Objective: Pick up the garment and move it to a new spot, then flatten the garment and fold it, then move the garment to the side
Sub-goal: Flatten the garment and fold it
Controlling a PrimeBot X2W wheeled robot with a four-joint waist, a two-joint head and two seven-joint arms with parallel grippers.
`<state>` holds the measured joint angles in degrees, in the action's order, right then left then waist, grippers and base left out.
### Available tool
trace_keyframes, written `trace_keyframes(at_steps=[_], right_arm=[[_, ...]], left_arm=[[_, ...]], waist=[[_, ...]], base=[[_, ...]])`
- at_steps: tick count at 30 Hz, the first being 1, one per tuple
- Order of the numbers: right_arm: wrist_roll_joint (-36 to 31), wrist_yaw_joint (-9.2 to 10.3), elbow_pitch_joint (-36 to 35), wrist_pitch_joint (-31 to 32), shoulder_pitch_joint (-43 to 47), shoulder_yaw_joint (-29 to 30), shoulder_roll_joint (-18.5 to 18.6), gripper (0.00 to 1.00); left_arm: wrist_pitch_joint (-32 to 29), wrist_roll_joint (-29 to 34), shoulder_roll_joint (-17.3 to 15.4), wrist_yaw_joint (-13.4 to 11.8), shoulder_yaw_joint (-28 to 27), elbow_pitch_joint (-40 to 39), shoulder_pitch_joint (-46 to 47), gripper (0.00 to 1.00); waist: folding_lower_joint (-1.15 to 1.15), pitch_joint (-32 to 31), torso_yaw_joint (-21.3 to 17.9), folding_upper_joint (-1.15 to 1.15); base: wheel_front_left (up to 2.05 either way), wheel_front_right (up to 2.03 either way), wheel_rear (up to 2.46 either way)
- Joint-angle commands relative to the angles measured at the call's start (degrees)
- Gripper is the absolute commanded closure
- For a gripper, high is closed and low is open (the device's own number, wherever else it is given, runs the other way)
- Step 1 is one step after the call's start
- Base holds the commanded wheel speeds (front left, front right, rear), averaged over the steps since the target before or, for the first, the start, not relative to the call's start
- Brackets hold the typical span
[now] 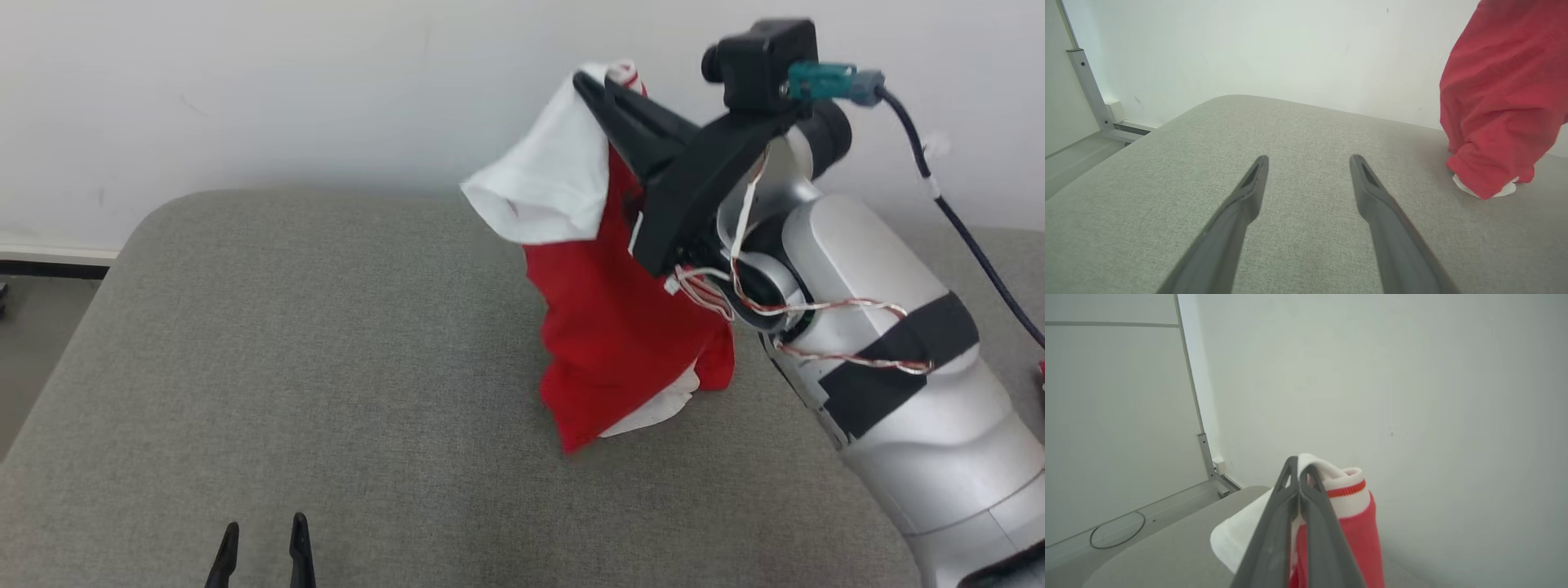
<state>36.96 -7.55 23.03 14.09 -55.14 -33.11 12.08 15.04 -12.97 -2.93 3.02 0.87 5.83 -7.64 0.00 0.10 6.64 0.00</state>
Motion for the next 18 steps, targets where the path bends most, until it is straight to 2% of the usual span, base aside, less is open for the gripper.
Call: trace_keyframes(at_steps=[1,3,6,11,15,18], right_arm=[[0.2,0.15,1.0,-2.2,-2.9,0.8,-1.4,1.0],[0.0,0.15,1.8,-3.4,-4.2,1.3,-2.1,1.0],[-0.8,0.15,4.4,-9.9,-9.7,3.9,-4.5,1.0],[-2.6,0.15,7.7,-20.7,-14.4,8.4,-5.4,1.0],[-4.1,0.15,11.1,-22.1,-13.6,9.7,-4.7,1.0],[-6.4,0.15,15.0,-21.3,-11.5,10.4,-2.8,1.0]], left_arm=[[0.2,-0.2,0.1,-0.1,-0.2,-0.3,-0.5,0.0],[0.2,-0.3,0.1,-0.1,-0.2,-0.3,-0.6,0.0],[0.2,-0.4,0.1,-0.3,-0.2,-0.2,-0.9,0.0],[0.2,-0.6,0.1,-0.4,-0.2,-0.1,-1.3,0.0],[0.2,-0.9,0.1,-0.4,-0.4,0.0,-1.4,0.0],[0.2,-1.1,0.1,-0.4,-0.7,0.0,-1.5,0.0]], waist=[[0.0,-0.1,0.3,0.0],[0.0,-0.3,0.5,0.0],[0.0,-0.7,0.9,0.0],[0.0,-1.1,1.1,0.0],[0.0,-1.1,1.0,0.0],[0.0,-0.7,0.5,0.0]], base=[[0.0,0.0,0.0],[0.0,0.0,0.0],[0.0,0.0,0.0],[0.0,0.0,0.0],[0.0,0.0,0.0],[0.0,0.0,0.0]])
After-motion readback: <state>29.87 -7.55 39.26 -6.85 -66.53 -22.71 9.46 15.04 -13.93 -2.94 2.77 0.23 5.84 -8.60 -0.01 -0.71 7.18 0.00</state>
